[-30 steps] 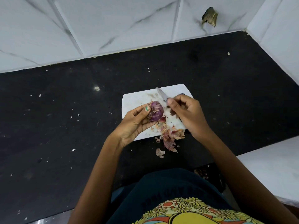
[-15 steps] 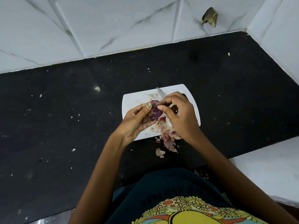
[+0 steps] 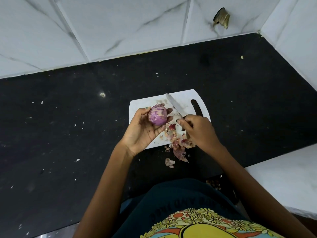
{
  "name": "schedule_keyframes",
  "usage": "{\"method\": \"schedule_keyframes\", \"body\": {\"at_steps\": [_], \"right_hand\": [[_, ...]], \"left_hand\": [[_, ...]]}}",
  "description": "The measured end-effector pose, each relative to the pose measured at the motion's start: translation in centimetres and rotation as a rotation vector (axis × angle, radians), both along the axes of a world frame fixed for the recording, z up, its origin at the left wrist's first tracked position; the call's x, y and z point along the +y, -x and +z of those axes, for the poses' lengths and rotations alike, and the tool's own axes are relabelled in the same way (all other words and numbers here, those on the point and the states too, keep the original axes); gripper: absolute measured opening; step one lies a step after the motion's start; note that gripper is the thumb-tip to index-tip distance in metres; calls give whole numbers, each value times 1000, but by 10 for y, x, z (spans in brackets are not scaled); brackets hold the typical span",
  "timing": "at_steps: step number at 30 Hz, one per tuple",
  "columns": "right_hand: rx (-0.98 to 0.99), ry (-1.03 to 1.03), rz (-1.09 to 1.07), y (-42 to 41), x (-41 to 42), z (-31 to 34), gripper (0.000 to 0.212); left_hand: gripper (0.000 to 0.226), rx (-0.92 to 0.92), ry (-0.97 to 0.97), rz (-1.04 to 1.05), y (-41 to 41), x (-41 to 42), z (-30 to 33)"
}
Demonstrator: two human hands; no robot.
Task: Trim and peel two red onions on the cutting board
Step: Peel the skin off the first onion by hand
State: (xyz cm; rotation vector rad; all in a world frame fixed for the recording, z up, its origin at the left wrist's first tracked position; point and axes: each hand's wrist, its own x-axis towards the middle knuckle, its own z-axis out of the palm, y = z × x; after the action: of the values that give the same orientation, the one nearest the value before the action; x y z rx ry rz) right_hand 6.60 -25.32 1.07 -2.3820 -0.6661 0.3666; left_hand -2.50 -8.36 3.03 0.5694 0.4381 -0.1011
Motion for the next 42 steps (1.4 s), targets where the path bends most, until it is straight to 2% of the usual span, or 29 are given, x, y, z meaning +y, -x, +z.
{"method": "schedule_keyframes", "body": {"at_steps": [2, 6, 9, 11, 14, 16, 18, 20, 25, 30, 35, 38, 42], "right_hand": [[62, 2, 51, 2, 1, 1, 9], [41, -15, 48, 2, 5, 9, 19], [103, -147, 23, 2, 10, 18, 5], [164, -242, 25, 3, 12, 26, 13], [245, -381, 33, 7, 17, 39, 6], [280, -433, 28, 12, 20, 44, 18], [242, -427, 35, 17, 23, 46, 32], [182, -420, 33, 21, 27, 46, 37], [181, -454, -3, 23, 31, 44, 34], [215, -526, -25, 19, 29, 40, 18], [355, -600, -117, 13, 24, 36, 16], [330, -568, -144, 12, 20, 34, 20], [243, -434, -97, 10, 14, 30, 37]], "left_hand": [[41, -7, -1, -7, 0, 0, 0], [43, -1, -23, -21, -1, -2, -1], [44, 16, -42, -3, -2, -3, -3], [44, 34, -54, 17, -3, -4, -5], [41, 44, -78, 30, -5, -4, -6], [35, 49, -102, 37, -6, -5, -8], [36, 55, -135, 38, -7, -6, -9], [37, 56, -159, 37, -7, -8, -9], [40, 81, -163, 54, -6, -8, -10], [39, 72, -149, 47, -6, -9, -11], [38, 49, -94, 74, -7, -11, -9], [37, 51, -69, 82, -7, -11, -12], [37, 66, -60, 96, -8, -11, -15]]}}
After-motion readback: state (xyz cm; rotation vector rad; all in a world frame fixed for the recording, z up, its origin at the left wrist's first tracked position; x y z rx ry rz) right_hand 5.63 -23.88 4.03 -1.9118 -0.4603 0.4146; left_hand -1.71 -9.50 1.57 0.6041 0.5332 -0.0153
